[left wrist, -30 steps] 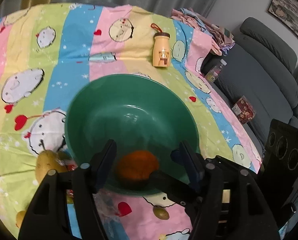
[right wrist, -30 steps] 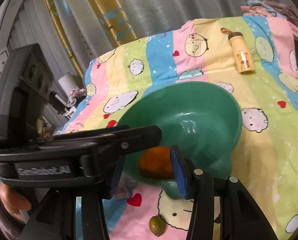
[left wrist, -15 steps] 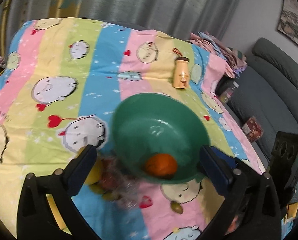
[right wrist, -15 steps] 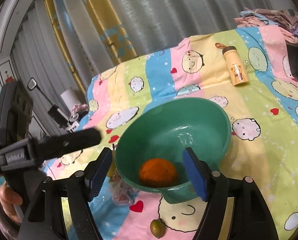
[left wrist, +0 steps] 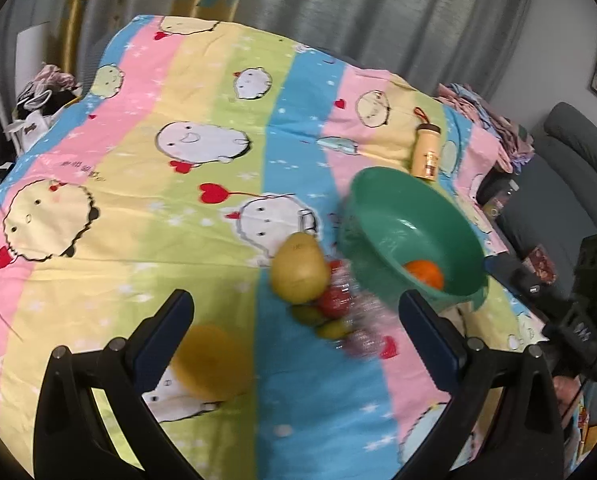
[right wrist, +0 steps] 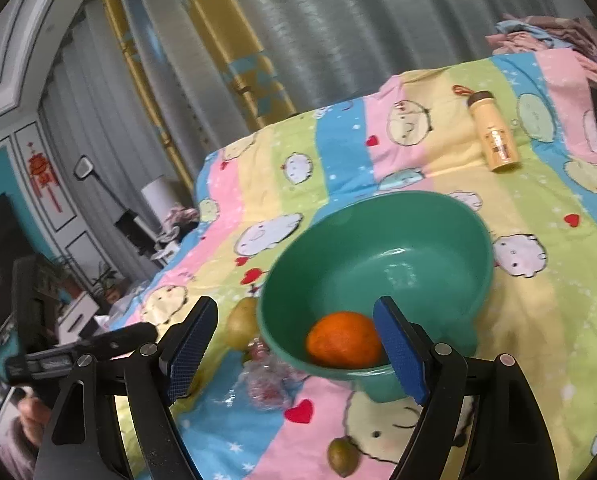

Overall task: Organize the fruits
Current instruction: 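Open the right gripper to release the orange and withdraw, then close the right gripper on the yellow grapefruit and lift it, then carry the grapefruit over the green basin and lower it inside, then open the right gripper to drop the grapefruit and withdraw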

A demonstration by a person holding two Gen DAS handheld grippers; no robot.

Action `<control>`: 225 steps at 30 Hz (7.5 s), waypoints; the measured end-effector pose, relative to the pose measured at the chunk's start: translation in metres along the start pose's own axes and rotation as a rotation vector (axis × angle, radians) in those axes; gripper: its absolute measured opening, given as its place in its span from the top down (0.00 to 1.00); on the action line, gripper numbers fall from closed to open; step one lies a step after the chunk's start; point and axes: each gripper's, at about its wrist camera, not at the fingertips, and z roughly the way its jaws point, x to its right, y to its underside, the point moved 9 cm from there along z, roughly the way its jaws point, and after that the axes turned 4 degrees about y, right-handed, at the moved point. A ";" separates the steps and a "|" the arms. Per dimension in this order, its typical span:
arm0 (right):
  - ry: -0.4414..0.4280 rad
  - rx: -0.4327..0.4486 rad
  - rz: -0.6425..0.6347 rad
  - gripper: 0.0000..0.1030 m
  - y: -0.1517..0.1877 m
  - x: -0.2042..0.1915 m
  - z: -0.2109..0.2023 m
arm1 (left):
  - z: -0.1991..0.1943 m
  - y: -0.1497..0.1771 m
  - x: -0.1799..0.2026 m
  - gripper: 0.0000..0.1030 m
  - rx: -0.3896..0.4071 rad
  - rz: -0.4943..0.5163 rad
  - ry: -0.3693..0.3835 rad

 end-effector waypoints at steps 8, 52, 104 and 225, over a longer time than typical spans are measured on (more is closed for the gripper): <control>-0.222 -0.079 -0.019 0.22 0.016 -0.037 0.007 | -0.016 -0.008 -0.041 0.00 0.023 -0.028 -0.038; -0.241 -0.402 -0.291 0.33 0.121 -0.125 0.059 | 0.010 0.038 -0.050 0.04 -0.160 -0.029 -0.012; -0.121 -0.359 -0.273 0.48 0.110 -0.145 0.084 | 0.008 0.043 -0.015 0.42 -0.195 -0.004 0.140; -0.151 -0.039 0.075 0.30 -0.013 0.011 0.009 | 0.026 0.001 -0.041 0.14 -0.055 -0.139 0.017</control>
